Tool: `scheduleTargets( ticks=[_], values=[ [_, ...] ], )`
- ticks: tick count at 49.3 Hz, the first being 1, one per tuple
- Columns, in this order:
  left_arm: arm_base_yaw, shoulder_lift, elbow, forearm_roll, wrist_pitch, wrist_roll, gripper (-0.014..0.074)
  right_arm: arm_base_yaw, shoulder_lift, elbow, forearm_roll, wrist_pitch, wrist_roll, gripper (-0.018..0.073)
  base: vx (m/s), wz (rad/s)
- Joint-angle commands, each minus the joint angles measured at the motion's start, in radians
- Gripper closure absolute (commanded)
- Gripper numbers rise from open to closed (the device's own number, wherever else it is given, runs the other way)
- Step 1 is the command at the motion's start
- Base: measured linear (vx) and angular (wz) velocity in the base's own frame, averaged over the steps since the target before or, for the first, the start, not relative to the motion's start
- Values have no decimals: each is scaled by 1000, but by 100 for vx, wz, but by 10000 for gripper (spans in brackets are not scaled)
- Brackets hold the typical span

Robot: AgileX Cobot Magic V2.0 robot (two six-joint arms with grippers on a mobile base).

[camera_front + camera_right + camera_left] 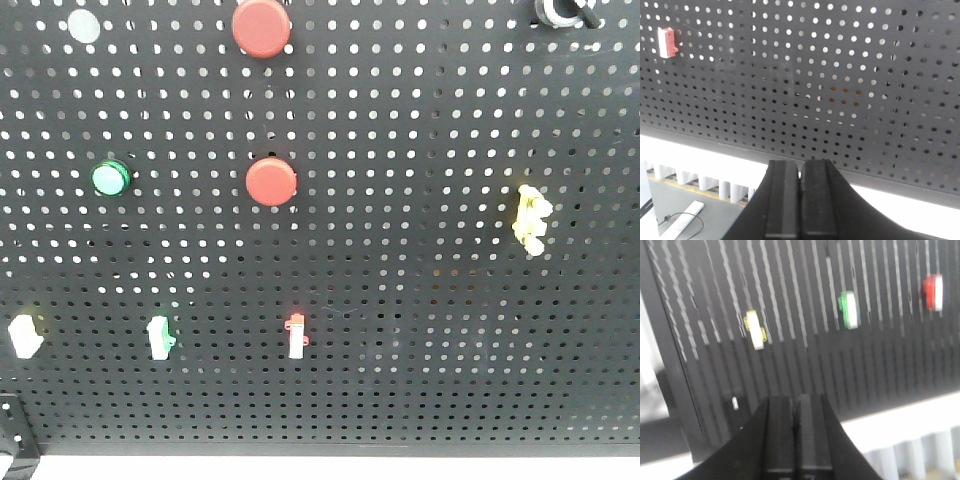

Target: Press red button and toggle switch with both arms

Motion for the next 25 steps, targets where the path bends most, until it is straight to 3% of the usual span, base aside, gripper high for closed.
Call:
scheduleTargets(
  ticks=[1,25],
  values=[
    [4,-7,34,-5,-25,-4,595,-7,11,-27,18,-53,-8,562,0,0],
    [4,-6,34,-5,-21,-12,595,-7,11,-27,18,-53,-8,562,0,0]
  ],
)
